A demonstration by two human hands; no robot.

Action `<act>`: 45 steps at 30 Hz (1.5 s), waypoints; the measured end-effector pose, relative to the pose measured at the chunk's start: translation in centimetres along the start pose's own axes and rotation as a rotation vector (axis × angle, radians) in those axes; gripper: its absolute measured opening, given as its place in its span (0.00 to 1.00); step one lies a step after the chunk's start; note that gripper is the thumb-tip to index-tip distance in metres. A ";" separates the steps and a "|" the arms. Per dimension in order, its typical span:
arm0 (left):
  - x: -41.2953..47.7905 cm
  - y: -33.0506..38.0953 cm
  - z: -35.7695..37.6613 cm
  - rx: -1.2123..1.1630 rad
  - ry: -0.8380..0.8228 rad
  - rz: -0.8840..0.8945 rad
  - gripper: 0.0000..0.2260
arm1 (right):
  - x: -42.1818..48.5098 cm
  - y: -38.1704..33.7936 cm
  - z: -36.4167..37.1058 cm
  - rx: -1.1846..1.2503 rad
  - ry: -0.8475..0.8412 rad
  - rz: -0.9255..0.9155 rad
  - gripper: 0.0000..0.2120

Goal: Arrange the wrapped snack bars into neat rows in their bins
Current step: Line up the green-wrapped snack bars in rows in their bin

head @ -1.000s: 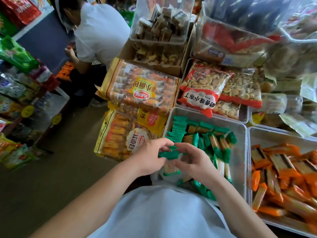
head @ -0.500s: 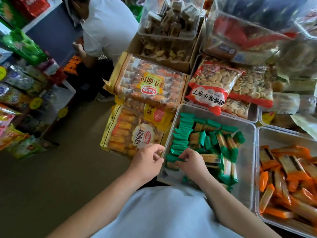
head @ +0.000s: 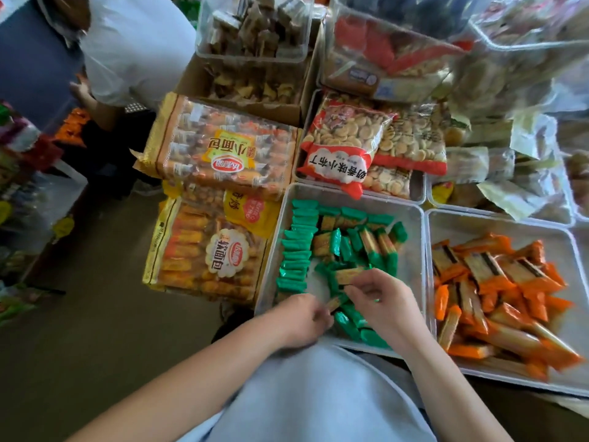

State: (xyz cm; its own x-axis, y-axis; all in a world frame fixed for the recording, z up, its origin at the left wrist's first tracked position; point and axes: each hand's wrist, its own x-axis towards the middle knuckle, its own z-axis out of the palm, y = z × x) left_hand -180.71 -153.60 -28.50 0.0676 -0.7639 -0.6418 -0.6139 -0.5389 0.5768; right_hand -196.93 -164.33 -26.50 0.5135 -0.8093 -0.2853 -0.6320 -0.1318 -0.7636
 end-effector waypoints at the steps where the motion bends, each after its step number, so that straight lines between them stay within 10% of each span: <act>1: 0.7 0.4 0.3 0.031 -0.062 -0.023 0.13 | -0.7 0.5 -0.6 -0.001 0.003 0.010 0.09; 8: 3.3 2.2 0.7 0.096 -0.271 -0.134 0.11 | -3.4 3.2 -2.6 0.012 0.085 0.110 0.05; 33: -3.6 -2.5 -2.5 -0.347 0.581 0.206 0.18 | 0.2 -4.2 1.3 0.526 -0.131 0.145 0.15; 45: -6.5 -4.3 -2.5 -0.427 0.575 0.166 0.12 | 0.2 -6.5 1.7 0.477 -0.440 -0.011 0.27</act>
State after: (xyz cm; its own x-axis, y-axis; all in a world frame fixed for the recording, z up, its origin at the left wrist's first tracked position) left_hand -176.49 -147.23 -25.57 0.4740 -0.8500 -0.2299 -0.3002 -0.4014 0.8653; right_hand -191.70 -162.68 -22.62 0.7724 -0.4854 -0.4095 -0.3502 0.2123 -0.9123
